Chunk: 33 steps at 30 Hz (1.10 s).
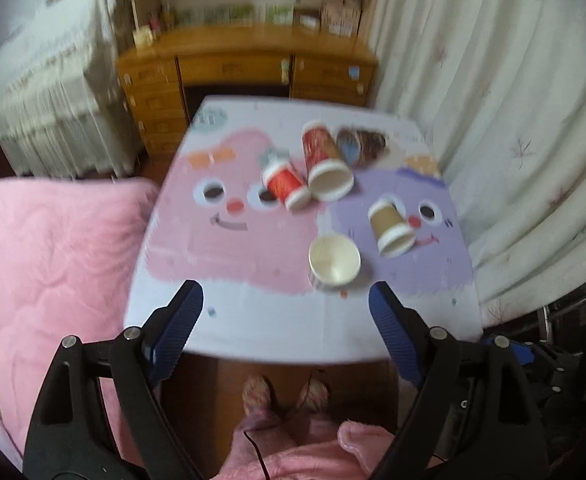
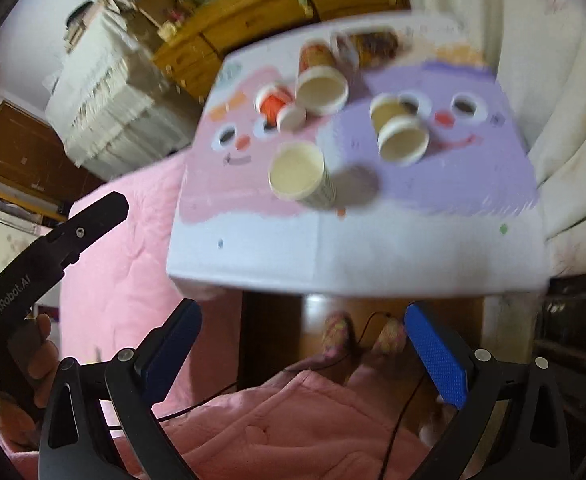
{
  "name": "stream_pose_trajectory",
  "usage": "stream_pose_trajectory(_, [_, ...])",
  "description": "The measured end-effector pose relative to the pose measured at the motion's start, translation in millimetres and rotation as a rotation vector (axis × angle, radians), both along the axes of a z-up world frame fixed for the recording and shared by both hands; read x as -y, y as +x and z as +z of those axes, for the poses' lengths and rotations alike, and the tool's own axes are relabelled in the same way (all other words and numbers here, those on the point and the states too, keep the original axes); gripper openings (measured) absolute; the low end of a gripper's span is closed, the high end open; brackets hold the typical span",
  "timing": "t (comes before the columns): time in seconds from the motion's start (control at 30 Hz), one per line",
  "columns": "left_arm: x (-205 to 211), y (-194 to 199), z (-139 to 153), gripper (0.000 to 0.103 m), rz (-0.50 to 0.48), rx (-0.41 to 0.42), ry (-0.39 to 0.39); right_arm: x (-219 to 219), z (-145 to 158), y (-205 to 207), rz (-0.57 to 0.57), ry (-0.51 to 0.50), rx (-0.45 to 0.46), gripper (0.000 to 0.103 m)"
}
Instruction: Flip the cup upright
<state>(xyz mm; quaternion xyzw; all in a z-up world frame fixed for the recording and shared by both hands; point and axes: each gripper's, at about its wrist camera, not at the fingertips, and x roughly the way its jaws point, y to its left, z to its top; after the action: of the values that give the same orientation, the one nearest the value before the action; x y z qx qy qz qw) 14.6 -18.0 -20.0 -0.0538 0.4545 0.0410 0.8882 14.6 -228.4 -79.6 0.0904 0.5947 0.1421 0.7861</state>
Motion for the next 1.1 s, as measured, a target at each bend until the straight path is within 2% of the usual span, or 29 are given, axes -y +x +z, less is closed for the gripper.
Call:
stream_pose_trajectory(0.1, [7,-10,9,0.085,-0.017,0.041,0.06,-2,21,-13,-0.049,-0.03,0.09,0.103])
stream_pose_trajectory(0.23, [5,-22,11,0.09,-0.035,0.052,0.042,-1,49,-34,-0.143,-0.049,0.22,0.103])
stream_pose_trajectory(0.3, [1,-29,10,0.102,-0.032,0.065,0.048,-1,64,-47,-0.18,-0.072,0.297,0.103])
stream_pose_trajectory(0.4, [-6,-39,11,0.102,-0.031,0.09,0.022,-5,79,-65,-0.213,-0.11,0.382,0.103])
stream_pose_trajectory(0.7, [-6,-58,20,0.102,-0.041,0.154,0.052,-22,107,-102,-0.22,-0.156,0.492,0.103])
stream_pose_trajectory(1.1, [-12,-55,23,0.102,-0.024,0.167,0.067,-30,112,-106,-0.219,-0.158,0.493,0.103])
